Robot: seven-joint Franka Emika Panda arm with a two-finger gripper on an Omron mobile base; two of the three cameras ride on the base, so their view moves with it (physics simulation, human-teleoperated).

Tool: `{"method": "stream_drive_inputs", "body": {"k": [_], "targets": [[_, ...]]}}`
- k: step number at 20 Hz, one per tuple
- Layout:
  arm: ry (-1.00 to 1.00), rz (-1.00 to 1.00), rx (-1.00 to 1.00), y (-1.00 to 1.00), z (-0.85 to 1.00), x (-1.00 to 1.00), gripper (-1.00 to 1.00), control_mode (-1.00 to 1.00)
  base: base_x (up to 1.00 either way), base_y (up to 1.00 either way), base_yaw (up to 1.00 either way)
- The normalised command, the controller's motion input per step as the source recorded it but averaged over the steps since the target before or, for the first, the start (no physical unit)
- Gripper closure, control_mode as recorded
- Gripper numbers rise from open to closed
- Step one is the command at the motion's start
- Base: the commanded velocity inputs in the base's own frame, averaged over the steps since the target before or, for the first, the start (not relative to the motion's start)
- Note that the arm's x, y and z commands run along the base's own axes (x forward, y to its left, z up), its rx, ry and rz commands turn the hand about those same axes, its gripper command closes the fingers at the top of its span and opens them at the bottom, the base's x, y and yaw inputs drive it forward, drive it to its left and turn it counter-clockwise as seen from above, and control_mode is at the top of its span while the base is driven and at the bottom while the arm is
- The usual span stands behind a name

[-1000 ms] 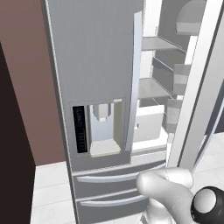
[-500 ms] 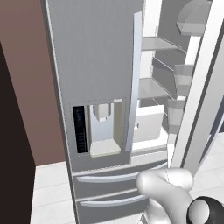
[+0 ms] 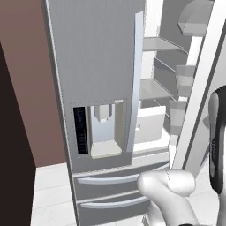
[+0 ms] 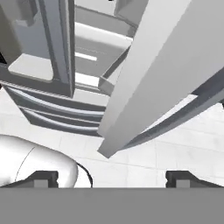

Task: Retrieve the butter from the fridge and place it on a plate on the dining table. Then retrieve the butter knife by the fridge and place it near the plate.

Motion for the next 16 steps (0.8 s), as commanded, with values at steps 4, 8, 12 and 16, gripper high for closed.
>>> {"method": "stream_drive_inputs", "body": {"k": [4, 8, 12, 16], "targets": [[0.21, 0.0, -0.58, 0.97, -0.1, 0.0, -1.0, -1.0, 0.0, 0.0, 0.0], [0.27, 0.0, -0.52, 0.92, -0.03, 0.22, -1.0, -1.0, 0.0, 0.0, 0.0], [0.24, -0.09, -0.48, 0.34, 0.07, 0.79, -1.0, -1.0, 0.0, 0.0, 0.0], [0.09, -0.11, -0.52, 0.06, 0.0, 0.92, -1.0, -1.0, 0.0, 0.0, 0.0]]}}
